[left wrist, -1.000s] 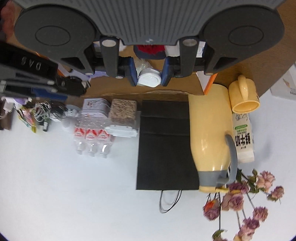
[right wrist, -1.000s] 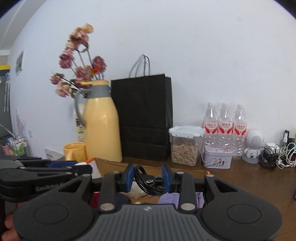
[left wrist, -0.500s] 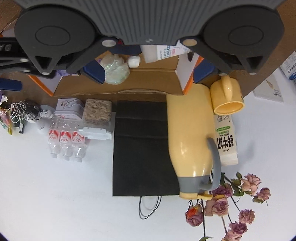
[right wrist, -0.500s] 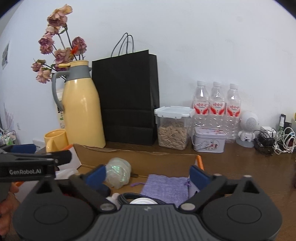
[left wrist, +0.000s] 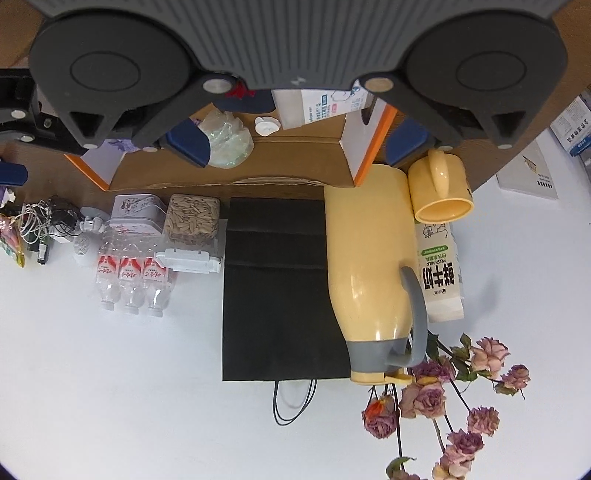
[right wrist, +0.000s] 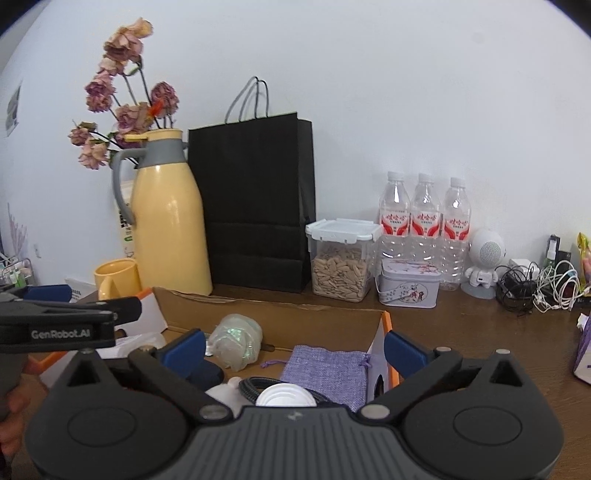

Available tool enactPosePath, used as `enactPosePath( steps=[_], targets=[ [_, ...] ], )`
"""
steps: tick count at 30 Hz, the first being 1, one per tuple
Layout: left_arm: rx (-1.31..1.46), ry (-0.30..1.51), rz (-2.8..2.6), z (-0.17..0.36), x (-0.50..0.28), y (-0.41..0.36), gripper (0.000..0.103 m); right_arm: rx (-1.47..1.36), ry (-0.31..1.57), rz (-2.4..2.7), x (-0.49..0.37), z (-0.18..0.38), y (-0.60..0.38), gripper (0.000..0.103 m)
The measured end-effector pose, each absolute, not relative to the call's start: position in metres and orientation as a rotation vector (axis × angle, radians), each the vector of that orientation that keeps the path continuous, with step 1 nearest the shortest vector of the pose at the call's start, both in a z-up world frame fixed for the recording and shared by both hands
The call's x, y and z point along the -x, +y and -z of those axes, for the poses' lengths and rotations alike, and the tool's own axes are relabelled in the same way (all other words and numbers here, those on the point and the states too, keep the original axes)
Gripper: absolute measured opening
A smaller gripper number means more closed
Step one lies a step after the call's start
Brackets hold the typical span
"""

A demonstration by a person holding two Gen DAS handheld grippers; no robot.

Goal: Organize objects
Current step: 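Carry the white cap and earphones into the box and open both grippers, then grasp the white cloth with the right gripper while the left gripper grasps the round white puck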

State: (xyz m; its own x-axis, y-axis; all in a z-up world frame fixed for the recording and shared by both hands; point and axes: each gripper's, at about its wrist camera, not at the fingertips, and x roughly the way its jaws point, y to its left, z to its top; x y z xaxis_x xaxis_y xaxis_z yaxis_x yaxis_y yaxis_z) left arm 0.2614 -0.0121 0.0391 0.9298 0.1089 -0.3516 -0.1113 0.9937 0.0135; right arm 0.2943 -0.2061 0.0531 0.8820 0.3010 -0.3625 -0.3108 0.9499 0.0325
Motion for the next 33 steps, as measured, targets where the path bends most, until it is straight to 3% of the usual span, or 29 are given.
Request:
enactPosePath(
  steps=[9, 33],
  targets=[
    [-0.02, 0.38, -0.081, -0.04, -0.22, -0.005, 0.103, 0.099, 0.392, -0.349, -0.246, -0.051, -0.204, 0.103],
    [-0.008, 0.561, -0.092, 0.001, -0.136, 0.025, 0.103, 0.081, 0.711, -0.442, -0.185, 0.024, -0.219, 0.103]
  ],
)
